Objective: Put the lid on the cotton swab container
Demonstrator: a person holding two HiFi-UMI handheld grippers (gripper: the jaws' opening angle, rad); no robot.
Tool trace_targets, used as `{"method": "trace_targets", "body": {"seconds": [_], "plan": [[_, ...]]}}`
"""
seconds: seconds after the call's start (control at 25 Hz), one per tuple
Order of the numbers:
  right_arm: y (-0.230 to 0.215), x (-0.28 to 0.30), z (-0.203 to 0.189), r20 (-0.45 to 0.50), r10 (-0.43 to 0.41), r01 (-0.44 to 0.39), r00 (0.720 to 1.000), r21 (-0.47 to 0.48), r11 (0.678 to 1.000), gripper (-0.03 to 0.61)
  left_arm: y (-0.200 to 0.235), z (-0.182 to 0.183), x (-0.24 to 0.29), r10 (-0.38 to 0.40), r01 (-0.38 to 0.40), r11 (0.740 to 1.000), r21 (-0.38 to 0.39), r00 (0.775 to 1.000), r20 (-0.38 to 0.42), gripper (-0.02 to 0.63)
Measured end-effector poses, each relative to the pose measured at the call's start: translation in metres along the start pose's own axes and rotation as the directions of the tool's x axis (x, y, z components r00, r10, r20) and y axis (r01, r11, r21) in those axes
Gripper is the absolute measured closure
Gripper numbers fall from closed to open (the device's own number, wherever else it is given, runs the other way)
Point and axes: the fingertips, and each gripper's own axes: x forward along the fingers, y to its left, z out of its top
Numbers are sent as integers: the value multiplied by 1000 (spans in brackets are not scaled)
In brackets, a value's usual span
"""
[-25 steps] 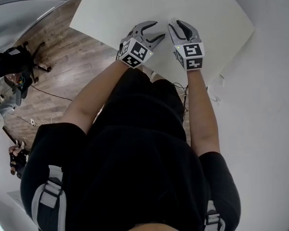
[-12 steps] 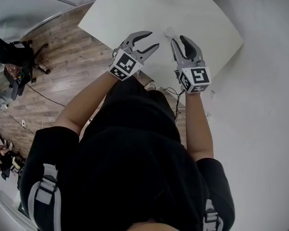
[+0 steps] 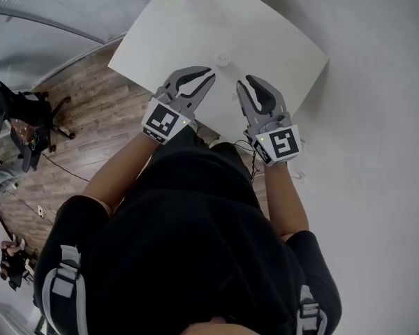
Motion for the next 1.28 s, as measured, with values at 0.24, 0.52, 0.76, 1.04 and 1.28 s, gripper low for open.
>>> {"method": "trace_targets", "body": {"seconds": [0.24,0.52,0.76,1.04,1.28], "plan": [[7,-15,37,55,-3,3,998,-14,1000,523,-8,48,-4,-5,4,1000,12,999,45,604],[7,-26,61,96,3,1,995,-40,999,568,-20,88,-10,-9,5,999,42,995,100,604],[5,-24,81,119,18,-11,993,-57,998,568,-21,105,-11,-16,12,999,33,993,120,604],[2,-21,91,134,32,-24,990,-61,998,568,-18,110,-8,-6,1,999,37,992,128,604],[5,-19,89,122,39,-31,992,-71,997,569,-15,110,-9,3,-9,999,50,992,126,604]]}}
